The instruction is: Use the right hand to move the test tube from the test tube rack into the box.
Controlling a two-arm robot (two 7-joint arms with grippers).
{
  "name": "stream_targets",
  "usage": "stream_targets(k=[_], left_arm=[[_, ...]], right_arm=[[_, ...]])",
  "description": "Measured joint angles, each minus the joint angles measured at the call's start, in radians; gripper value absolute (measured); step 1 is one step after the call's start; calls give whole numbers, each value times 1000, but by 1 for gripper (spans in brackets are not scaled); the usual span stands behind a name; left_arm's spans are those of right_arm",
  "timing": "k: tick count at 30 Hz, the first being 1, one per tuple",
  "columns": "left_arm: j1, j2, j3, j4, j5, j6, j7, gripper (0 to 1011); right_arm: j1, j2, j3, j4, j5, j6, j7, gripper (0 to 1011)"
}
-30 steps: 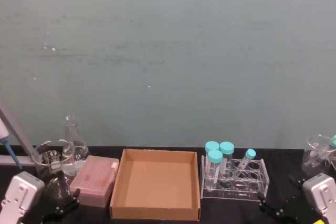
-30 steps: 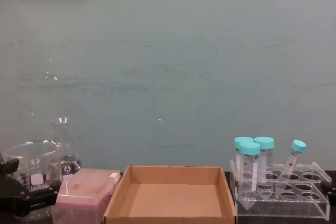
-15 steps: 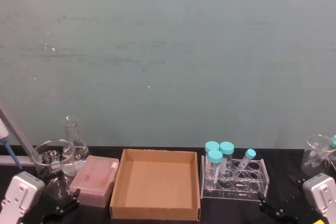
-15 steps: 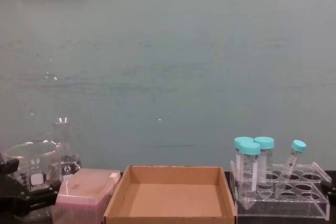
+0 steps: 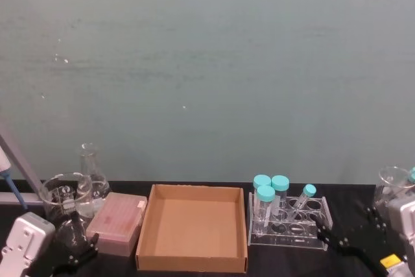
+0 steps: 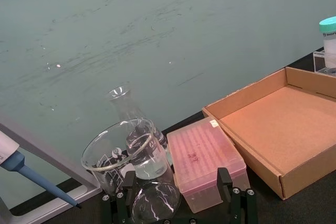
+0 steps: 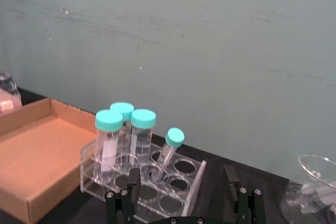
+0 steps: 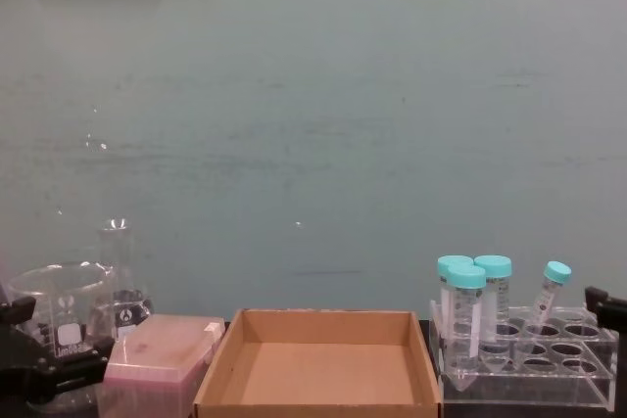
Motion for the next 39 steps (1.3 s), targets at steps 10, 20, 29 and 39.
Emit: stream_targets(k=[10, 20, 29, 39], left_arm=[[0, 0, 0, 0, 0, 0, 0, 1000], [0, 0, 0, 0, 0, 0, 0, 1000], [0, 0, 0, 0, 0, 0, 0, 1000], [0, 0, 0, 0, 0, 0, 0, 1000]], right_arm=[[81, -72, 2, 74, -31, 2, 6, 1000], [144, -145, -2, 165, -69, 16, -9, 1000], [167, -195, 10, 230, -94, 13, -24, 1000], [195, -234, 25, 294, -130, -31, -36, 1000]])
